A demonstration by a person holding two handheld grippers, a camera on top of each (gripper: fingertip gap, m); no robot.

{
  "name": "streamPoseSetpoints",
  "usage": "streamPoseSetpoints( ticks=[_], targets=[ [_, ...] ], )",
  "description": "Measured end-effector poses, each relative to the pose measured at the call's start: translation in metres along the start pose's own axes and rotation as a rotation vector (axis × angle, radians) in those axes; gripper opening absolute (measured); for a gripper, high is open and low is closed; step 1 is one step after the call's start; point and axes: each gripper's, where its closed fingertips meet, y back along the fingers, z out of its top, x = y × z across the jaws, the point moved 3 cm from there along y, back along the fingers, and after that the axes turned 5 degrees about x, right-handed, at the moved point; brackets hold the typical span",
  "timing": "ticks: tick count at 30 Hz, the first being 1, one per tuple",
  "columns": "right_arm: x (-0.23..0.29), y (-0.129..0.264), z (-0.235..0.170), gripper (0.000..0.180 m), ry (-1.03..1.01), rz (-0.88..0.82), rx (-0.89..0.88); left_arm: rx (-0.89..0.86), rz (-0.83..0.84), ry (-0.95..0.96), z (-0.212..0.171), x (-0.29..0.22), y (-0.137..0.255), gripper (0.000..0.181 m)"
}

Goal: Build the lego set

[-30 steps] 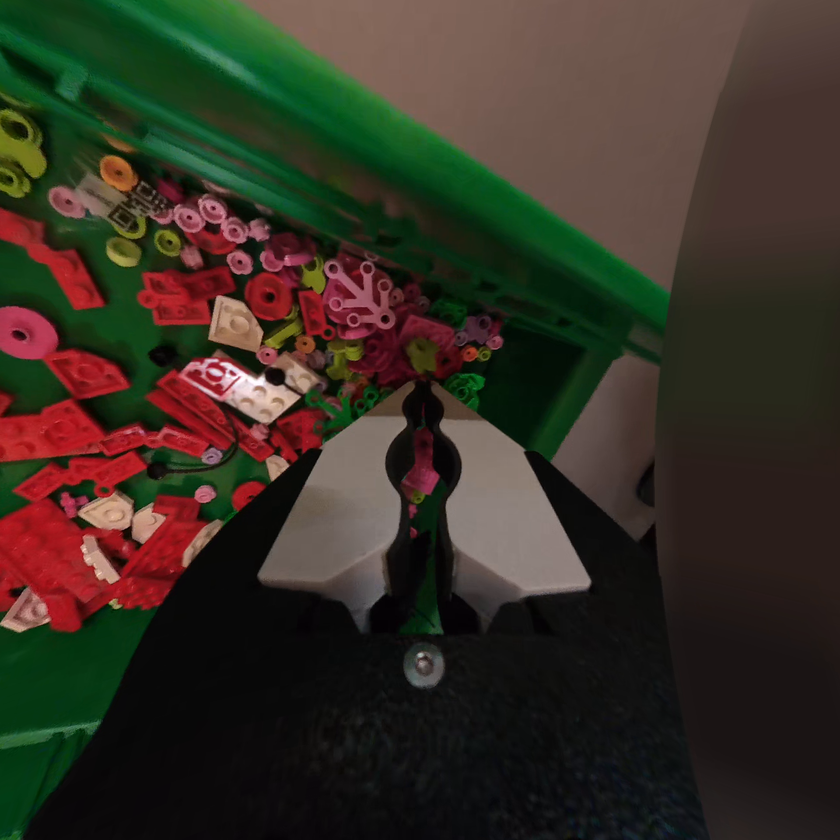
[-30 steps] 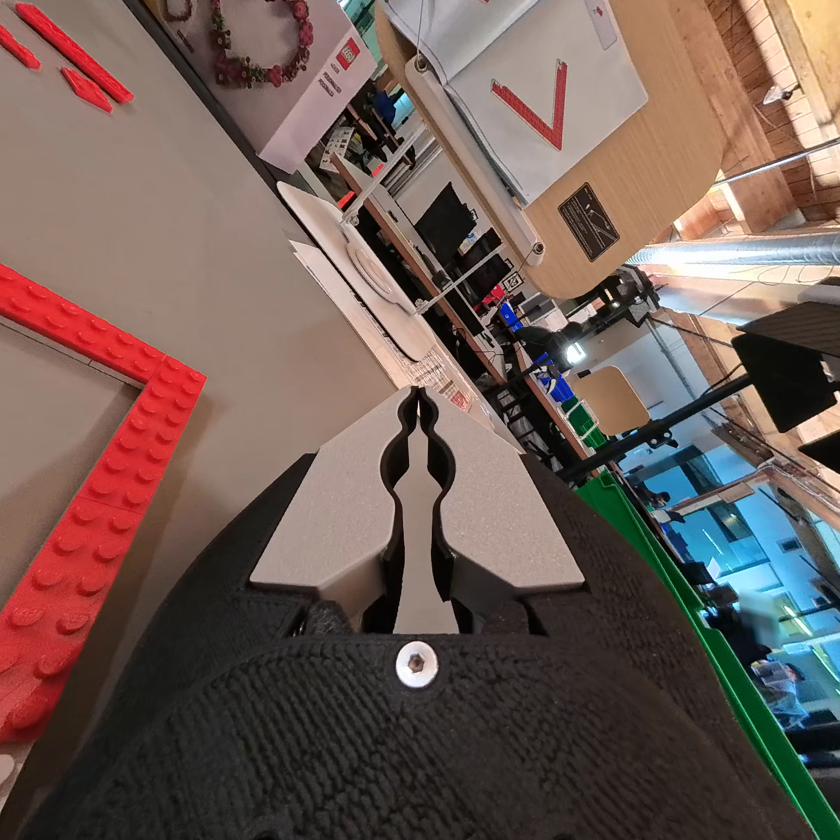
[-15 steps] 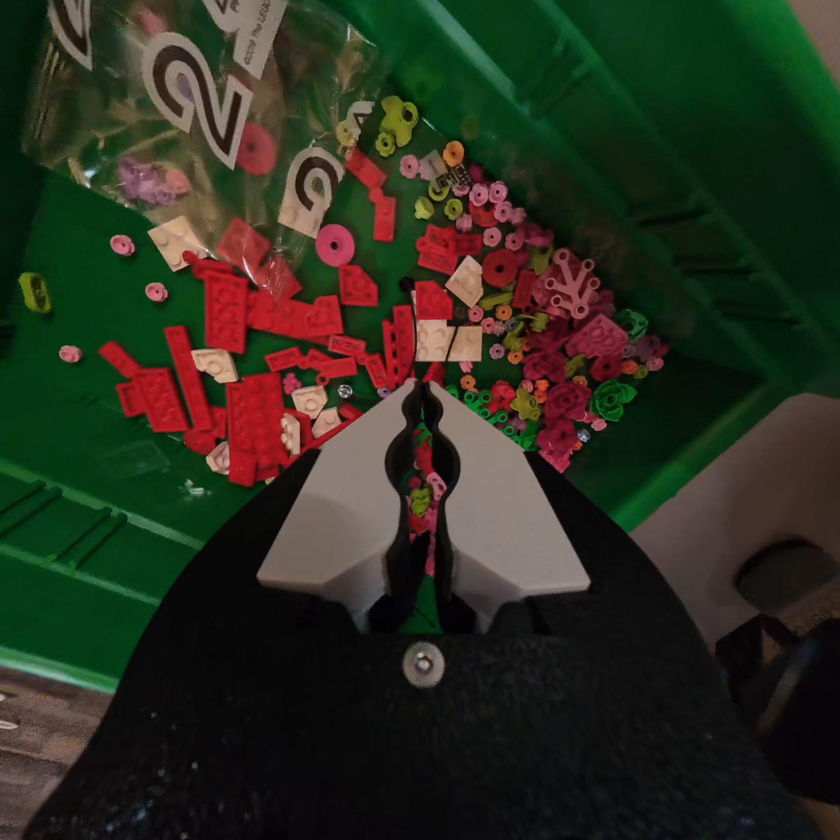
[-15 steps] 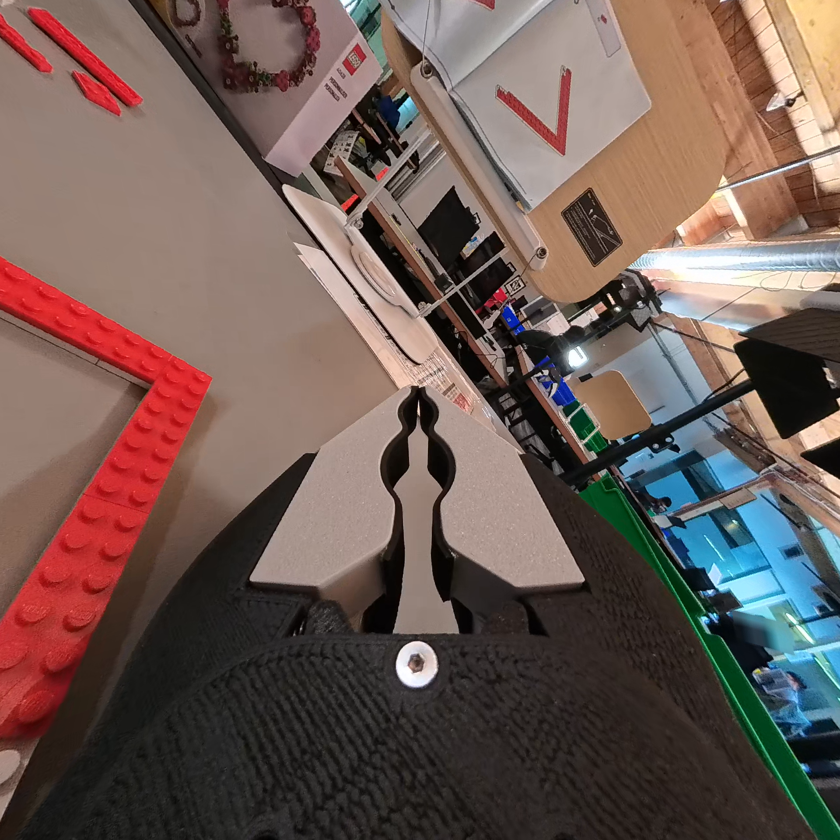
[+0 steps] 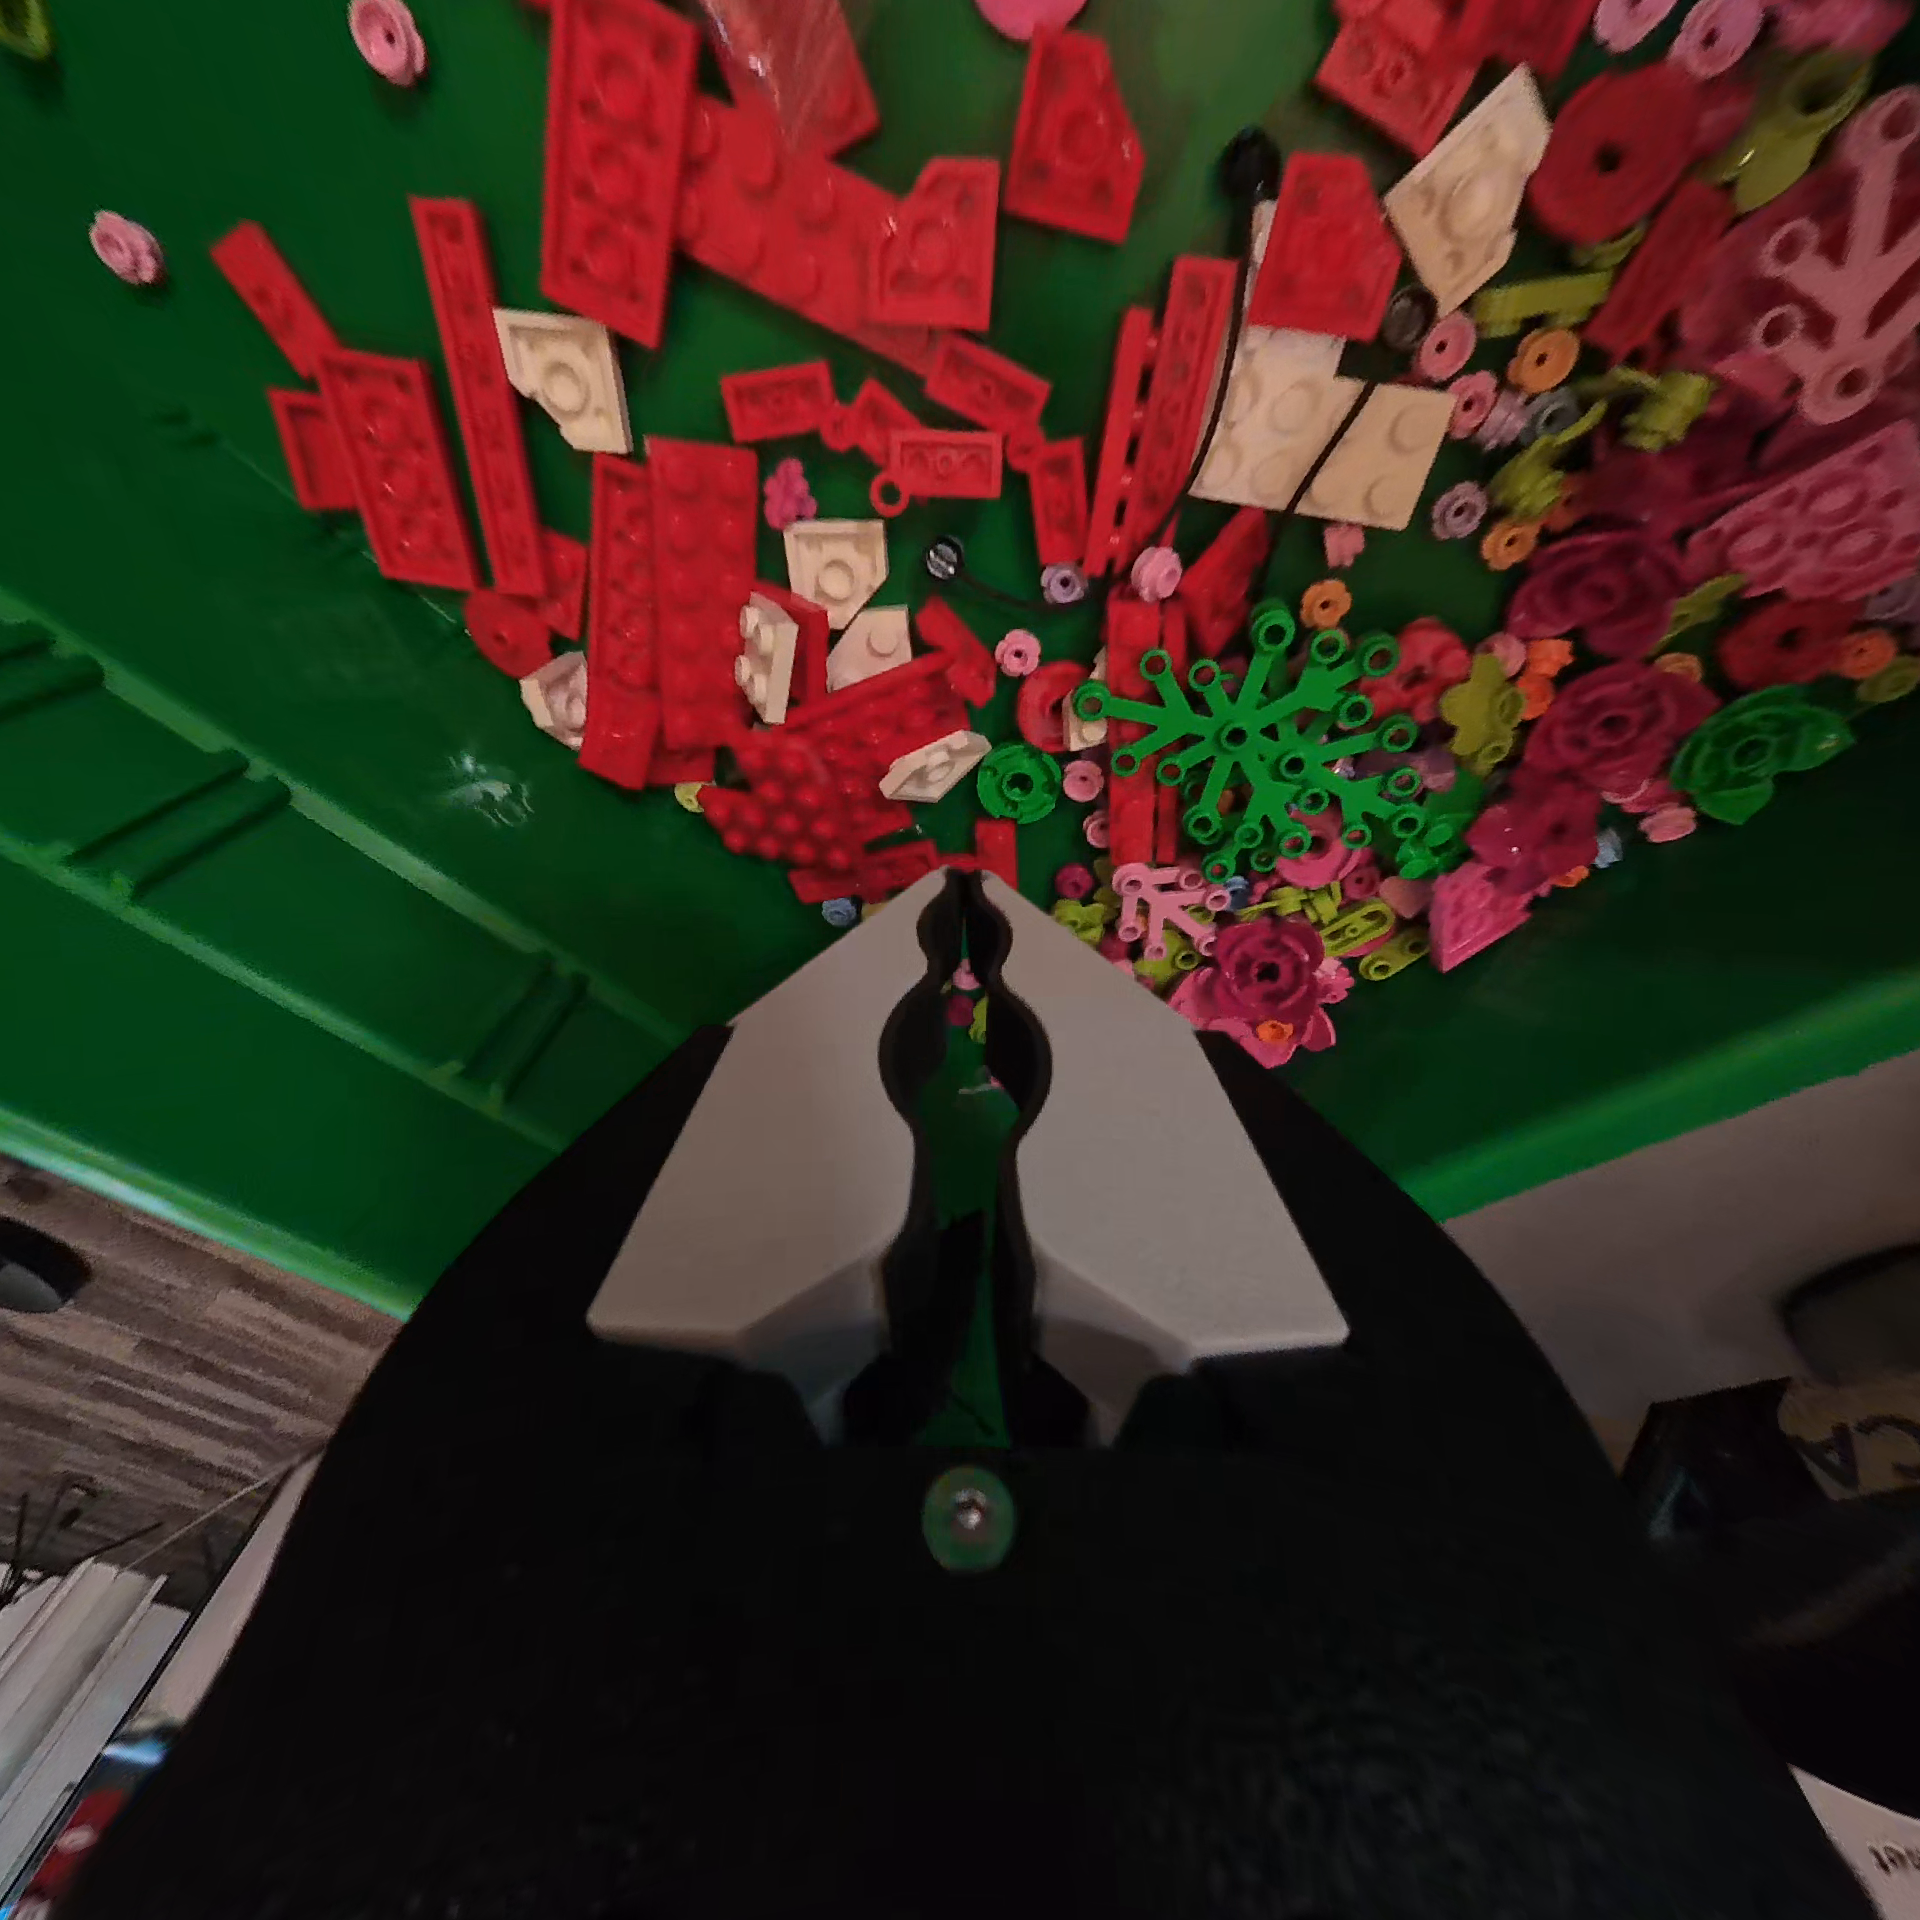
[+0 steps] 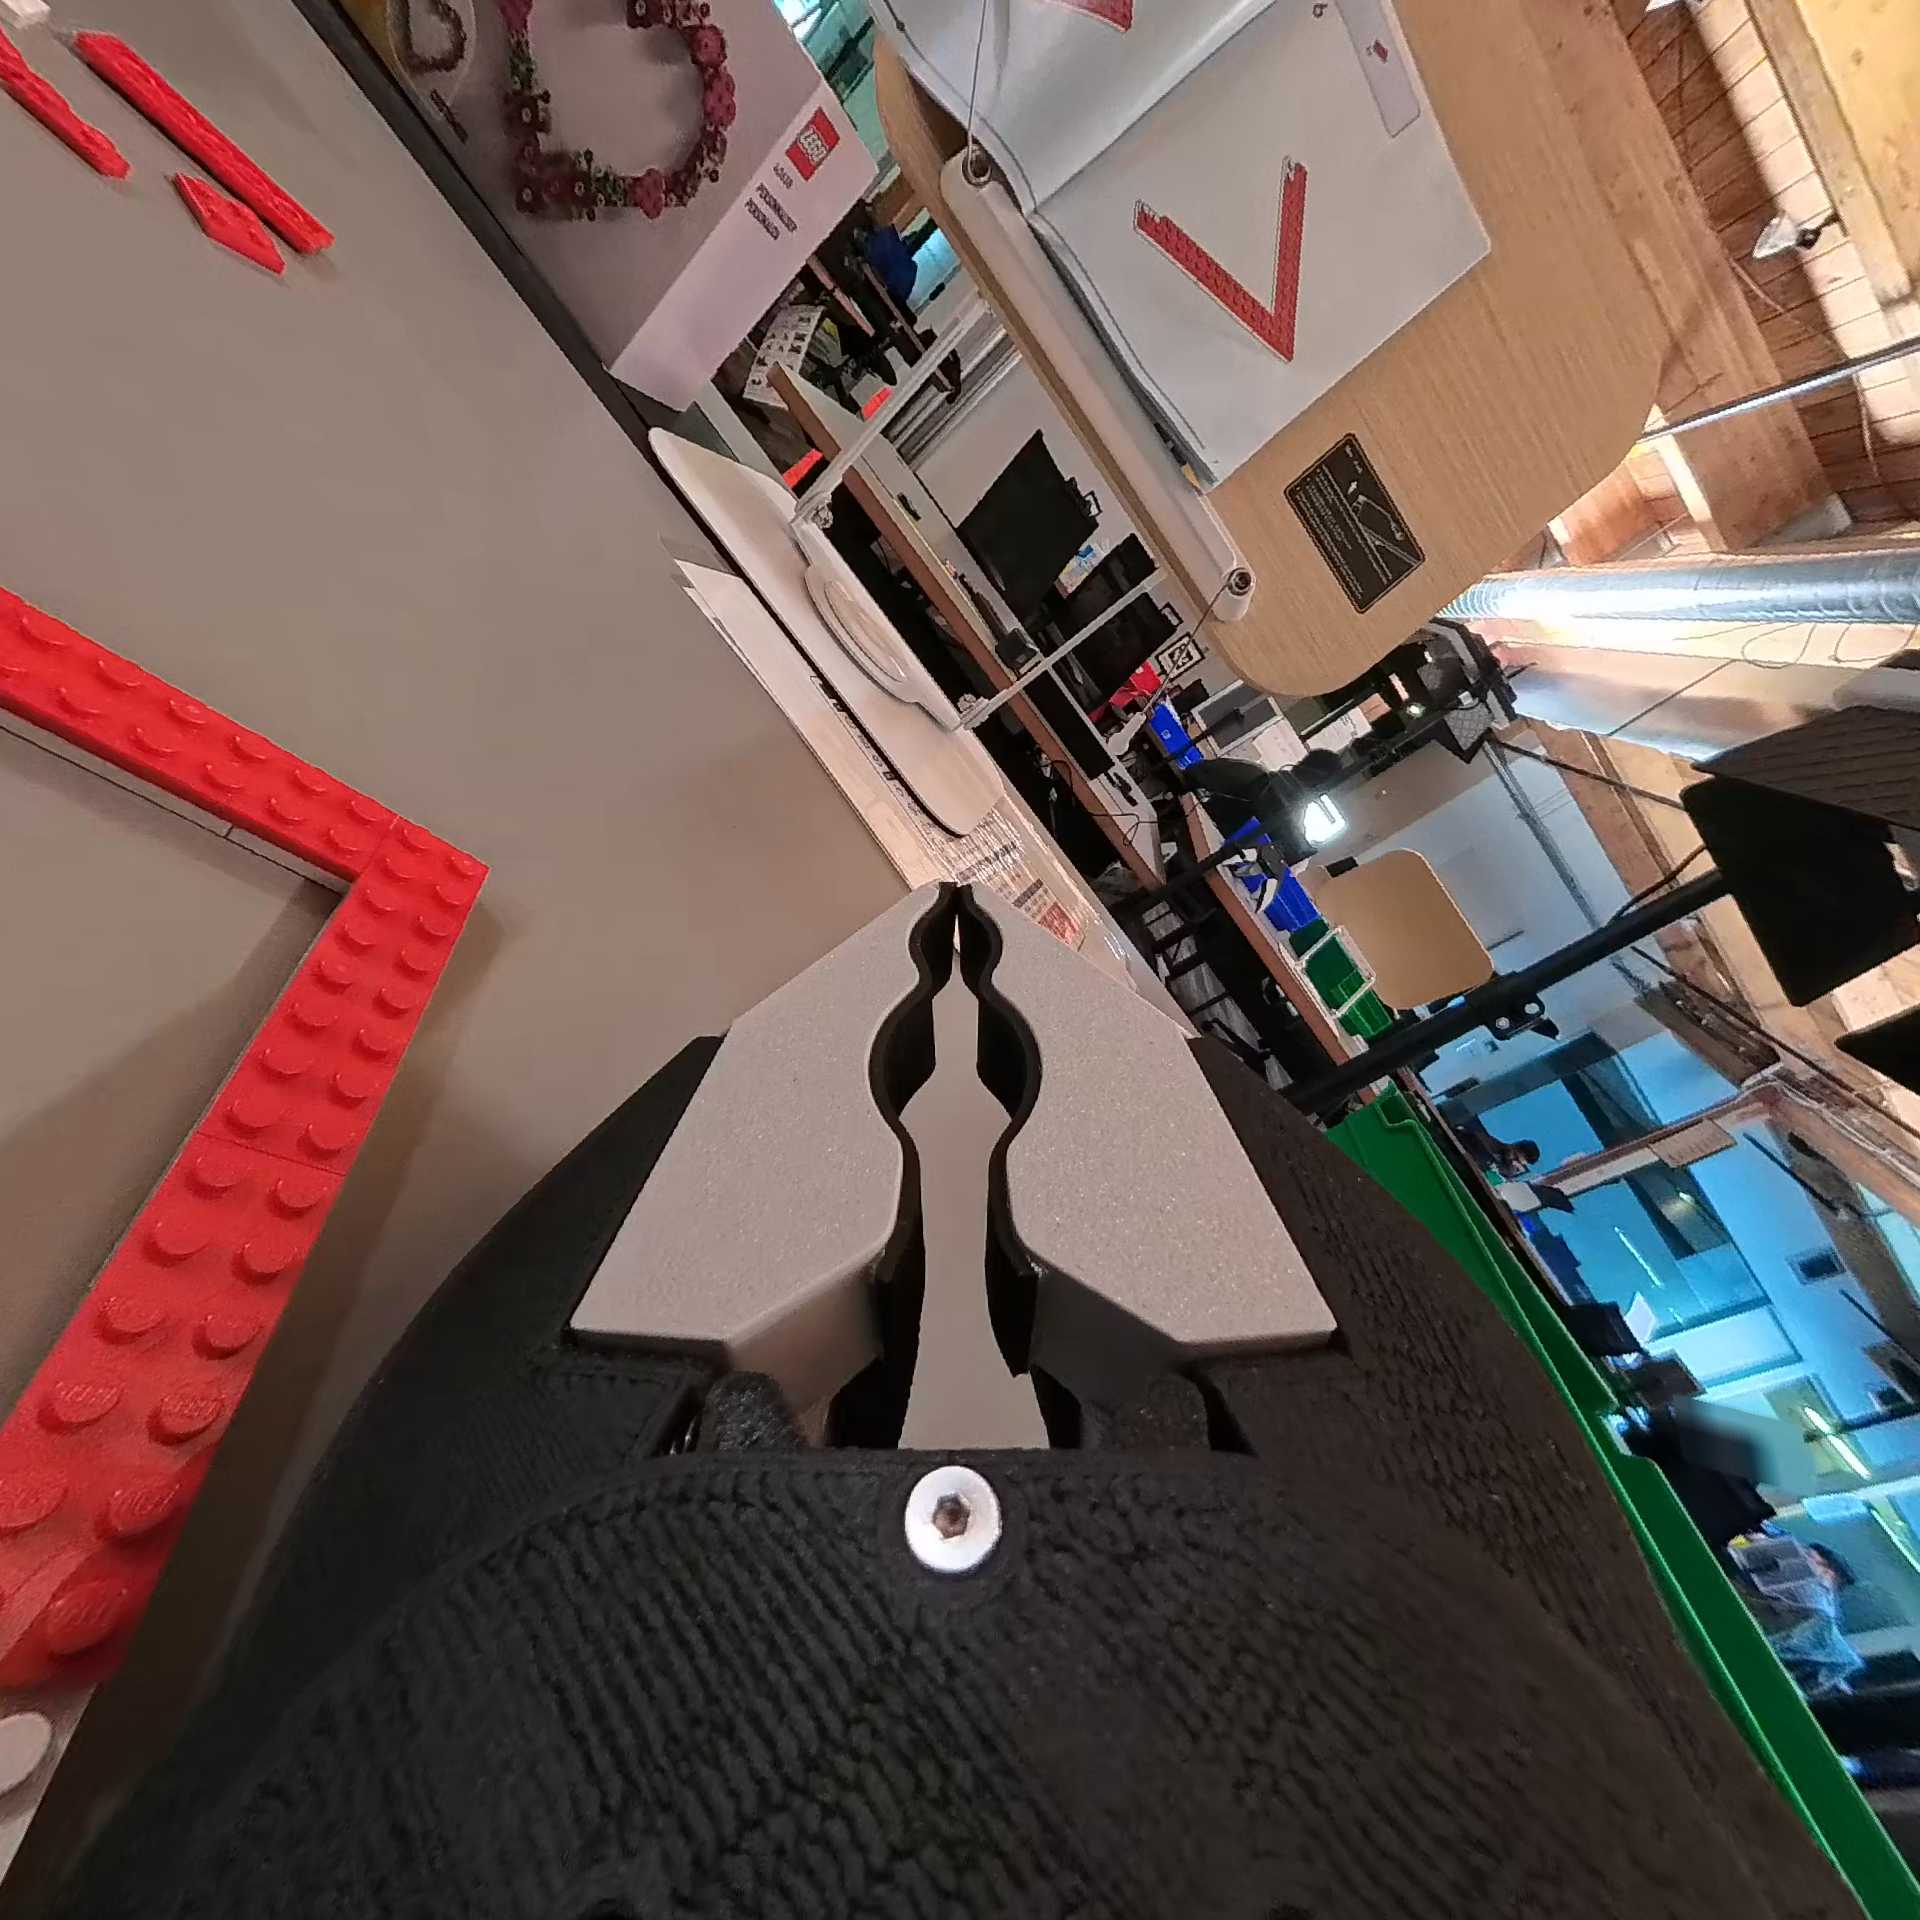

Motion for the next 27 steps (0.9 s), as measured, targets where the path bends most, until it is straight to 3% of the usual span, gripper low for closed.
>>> streamPoseSetpoints(
  ticks=[4, 6, 17, 27],
  targets=[
    [0.0, 0.0, 0.0, 0.0, -0.004, 0.003, 0.0, 0.024, -0.029, 0.007, -0.005, -0.004, -0.002, 0.0],
    [0.0, 0.0, 0.0, 0.0, -0.005, 0.002, -0.003, 0.0, -0.101, 0.055, -0.003, -0.011, 0.001, 0.019],
    [-0.002, 0.002, 0.003, 0.0, -0.03, 0.002, -0.027, 0.277, -0.152, 0.068, -0.018, -0.016, -0.012, 0.015],
    [-0.004, 0.004, 0.005, 0.0, -0.056, 0.007, -0.05, 0.367, -0.175, 0.079, -0.018, -0.011, -0.016, 0.01]
  ],
)
